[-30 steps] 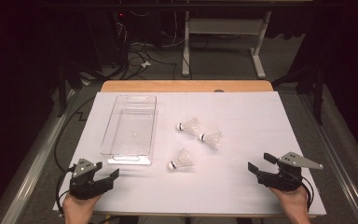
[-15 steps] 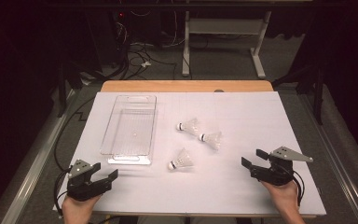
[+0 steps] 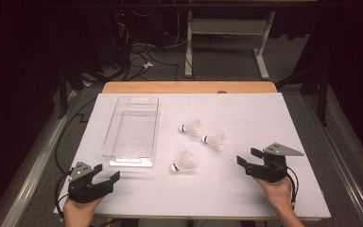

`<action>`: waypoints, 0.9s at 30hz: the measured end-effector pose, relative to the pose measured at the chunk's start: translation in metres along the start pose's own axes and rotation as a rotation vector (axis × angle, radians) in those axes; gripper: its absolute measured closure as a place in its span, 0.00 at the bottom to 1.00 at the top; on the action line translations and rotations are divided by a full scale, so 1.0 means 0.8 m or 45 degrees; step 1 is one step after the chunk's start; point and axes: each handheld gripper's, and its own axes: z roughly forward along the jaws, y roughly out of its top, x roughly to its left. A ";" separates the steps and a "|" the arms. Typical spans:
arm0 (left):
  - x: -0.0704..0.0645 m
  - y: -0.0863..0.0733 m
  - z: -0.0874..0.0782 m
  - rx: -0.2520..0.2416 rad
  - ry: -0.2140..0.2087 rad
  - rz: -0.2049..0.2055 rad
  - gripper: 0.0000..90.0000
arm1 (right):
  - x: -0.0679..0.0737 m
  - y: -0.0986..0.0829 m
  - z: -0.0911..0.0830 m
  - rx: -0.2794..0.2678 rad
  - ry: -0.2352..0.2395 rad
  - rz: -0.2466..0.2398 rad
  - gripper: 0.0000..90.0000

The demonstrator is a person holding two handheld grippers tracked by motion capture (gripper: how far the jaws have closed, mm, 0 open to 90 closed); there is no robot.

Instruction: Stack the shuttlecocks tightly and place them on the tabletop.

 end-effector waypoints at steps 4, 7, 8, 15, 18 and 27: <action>0.000 -0.001 -0.001 -0.011 -0.003 -0.003 0.29 | 0.004 0.004 0.008 0.021 0.003 -0.010 0.37; 0.000 -0.001 -0.002 -0.013 -0.006 0.000 0.29 | 0.006 0.006 0.014 0.035 0.006 -0.012 0.39; 0.000 -0.001 -0.001 -0.015 -0.009 -0.002 0.29 | 0.007 0.007 0.016 0.044 0.007 -0.014 0.39; 0.001 -0.001 -0.001 -0.020 -0.011 -0.007 0.27 | 0.011 0.015 0.026 0.060 0.027 0.004 0.45; 0.002 0.000 0.000 -0.012 -0.012 -0.013 0.26 | 0.011 0.020 0.029 0.076 0.039 0.029 0.54; 0.003 -0.001 0.000 -0.009 -0.019 -0.016 0.24 | 0.016 0.033 0.048 0.157 0.035 0.042 0.60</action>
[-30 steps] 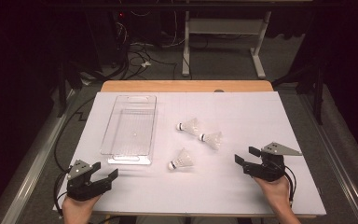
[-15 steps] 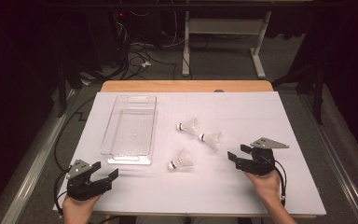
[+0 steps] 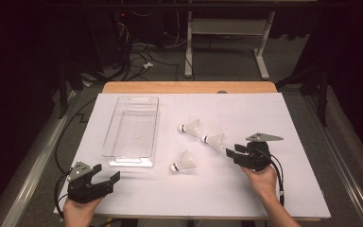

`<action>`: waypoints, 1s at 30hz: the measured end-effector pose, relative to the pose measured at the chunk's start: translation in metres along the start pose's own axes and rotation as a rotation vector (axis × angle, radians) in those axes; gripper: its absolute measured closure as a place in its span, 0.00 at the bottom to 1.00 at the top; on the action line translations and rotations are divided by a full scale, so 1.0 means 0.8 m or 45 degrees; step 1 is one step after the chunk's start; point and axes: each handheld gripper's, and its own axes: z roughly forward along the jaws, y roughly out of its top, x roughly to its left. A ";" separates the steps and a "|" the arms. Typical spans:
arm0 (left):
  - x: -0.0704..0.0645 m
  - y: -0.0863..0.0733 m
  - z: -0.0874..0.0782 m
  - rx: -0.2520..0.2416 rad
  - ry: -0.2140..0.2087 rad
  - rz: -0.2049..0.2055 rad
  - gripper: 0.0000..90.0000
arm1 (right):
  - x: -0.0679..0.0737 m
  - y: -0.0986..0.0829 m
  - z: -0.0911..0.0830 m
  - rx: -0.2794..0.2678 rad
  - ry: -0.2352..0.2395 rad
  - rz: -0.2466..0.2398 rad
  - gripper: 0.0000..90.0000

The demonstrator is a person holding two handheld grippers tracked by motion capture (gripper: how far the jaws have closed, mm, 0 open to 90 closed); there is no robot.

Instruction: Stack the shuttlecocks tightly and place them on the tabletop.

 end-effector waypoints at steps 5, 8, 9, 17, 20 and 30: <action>0.000 0.000 0.002 0.010 -0.009 -0.004 0.24 | 0.005 0.007 0.011 0.029 0.016 -0.008 0.61; 0.000 0.000 0.001 0.012 -0.011 0.004 0.24 | 0.011 0.012 0.014 0.033 0.027 -0.010 0.62; 0.000 0.000 0.000 0.011 -0.012 0.005 0.24 | 0.012 0.013 0.016 0.040 0.030 -0.016 0.63; -0.001 0.000 0.001 0.007 -0.012 -0.004 0.23 | 0.019 0.022 0.030 0.087 0.018 -0.025 0.65; -0.002 0.000 0.001 0.004 -0.015 -0.006 0.23 | 0.018 0.024 0.035 0.097 0.007 -0.017 0.65; -0.002 0.000 0.000 0.000 -0.012 -0.012 0.23 | 0.020 0.031 0.045 0.117 -0.008 -0.022 0.69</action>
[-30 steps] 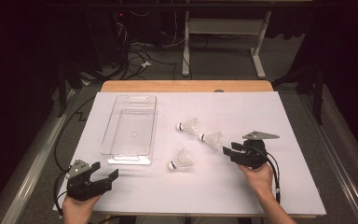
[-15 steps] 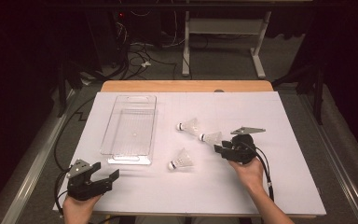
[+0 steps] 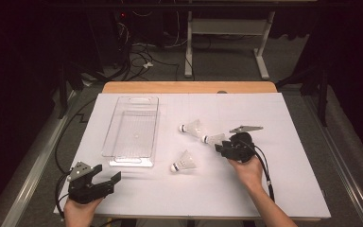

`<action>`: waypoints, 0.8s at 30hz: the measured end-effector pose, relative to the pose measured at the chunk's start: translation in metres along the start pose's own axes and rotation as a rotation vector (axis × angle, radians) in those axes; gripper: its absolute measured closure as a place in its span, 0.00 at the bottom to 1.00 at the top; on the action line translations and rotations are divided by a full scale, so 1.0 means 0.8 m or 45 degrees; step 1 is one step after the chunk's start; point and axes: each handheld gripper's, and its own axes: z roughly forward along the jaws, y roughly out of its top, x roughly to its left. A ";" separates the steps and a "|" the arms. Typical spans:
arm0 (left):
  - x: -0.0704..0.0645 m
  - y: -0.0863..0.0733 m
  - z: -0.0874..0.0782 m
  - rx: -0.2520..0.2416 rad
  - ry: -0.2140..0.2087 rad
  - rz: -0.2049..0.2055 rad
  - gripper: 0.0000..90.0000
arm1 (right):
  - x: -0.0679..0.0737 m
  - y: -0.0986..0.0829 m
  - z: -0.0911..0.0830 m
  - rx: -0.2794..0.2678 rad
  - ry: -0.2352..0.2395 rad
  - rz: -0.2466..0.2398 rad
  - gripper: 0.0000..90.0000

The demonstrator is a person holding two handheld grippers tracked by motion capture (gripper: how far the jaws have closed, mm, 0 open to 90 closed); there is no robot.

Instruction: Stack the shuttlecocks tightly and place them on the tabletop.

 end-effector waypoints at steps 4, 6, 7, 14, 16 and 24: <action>0.000 0.000 0.000 0.002 0.003 0.000 0.23 | 0.001 0.002 0.004 0.012 0.000 -0.003 0.72; 0.000 0.000 0.001 0.007 0.007 0.004 0.23 | 0.001 0.003 0.005 0.018 -0.001 -0.007 0.74; 0.000 -0.001 0.001 0.012 0.013 0.016 0.23 | 0.001 0.004 0.006 0.025 -0.006 -0.013 0.75; -0.002 -0.001 0.003 0.033 0.030 0.040 0.24 | 0.002 0.004 0.012 0.047 0.000 -0.026 0.82; -0.002 -0.001 0.003 0.025 0.025 0.037 0.24 | 0.002 0.004 0.013 0.051 0.006 -0.026 0.84; -0.001 0.001 0.003 0.016 0.019 0.029 0.25 | 0.000 0.004 0.014 0.067 0.030 -0.025 0.92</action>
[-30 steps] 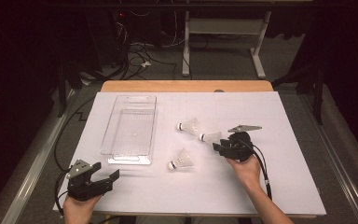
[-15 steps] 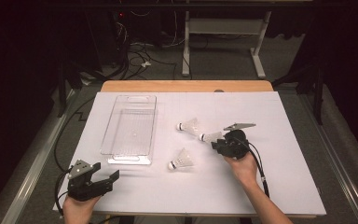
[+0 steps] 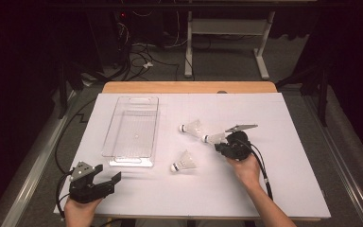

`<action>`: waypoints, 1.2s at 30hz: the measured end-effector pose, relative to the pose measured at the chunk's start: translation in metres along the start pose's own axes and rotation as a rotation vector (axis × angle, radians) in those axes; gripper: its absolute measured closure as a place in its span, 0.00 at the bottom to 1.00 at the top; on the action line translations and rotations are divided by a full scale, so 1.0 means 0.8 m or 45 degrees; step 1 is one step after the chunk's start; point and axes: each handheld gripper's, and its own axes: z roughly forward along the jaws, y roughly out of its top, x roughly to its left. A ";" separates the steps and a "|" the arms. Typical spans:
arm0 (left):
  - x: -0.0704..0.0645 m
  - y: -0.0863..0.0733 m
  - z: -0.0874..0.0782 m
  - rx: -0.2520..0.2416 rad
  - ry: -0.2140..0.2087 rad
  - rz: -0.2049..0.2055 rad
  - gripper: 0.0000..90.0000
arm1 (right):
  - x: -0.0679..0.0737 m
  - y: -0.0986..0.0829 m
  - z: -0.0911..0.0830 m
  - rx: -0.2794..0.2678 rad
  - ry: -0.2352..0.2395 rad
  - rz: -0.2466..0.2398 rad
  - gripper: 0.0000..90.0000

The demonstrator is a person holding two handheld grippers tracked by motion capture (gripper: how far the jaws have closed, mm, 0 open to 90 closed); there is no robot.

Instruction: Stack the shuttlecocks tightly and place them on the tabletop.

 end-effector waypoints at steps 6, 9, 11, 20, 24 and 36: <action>0.003 0.001 0.000 -0.017 0.008 -0.010 0.25 | -0.003 0.000 0.001 0.004 0.019 0.005 0.96; 0.004 0.001 -0.001 -0.022 0.014 -0.011 0.25 | -0.004 0.000 0.001 0.011 0.024 -0.007 0.98; 0.004 0.001 -0.001 -0.025 0.012 -0.014 0.25 | -0.004 0.000 0.000 0.016 0.026 -0.010 0.99; 0.009 0.003 -0.002 -0.048 0.018 -0.026 0.26 | -0.010 0.001 -0.004 0.000 0.053 0.003 1.00; 0.009 0.003 -0.001 -0.044 0.021 -0.019 0.26 | -0.014 0.001 -0.007 0.002 0.057 0.007 1.00; 0.010 0.003 0.001 -0.029 0.023 -0.024 0.26 | -0.016 0.010 -0.018 -0.022 0.060 -0.007 1.00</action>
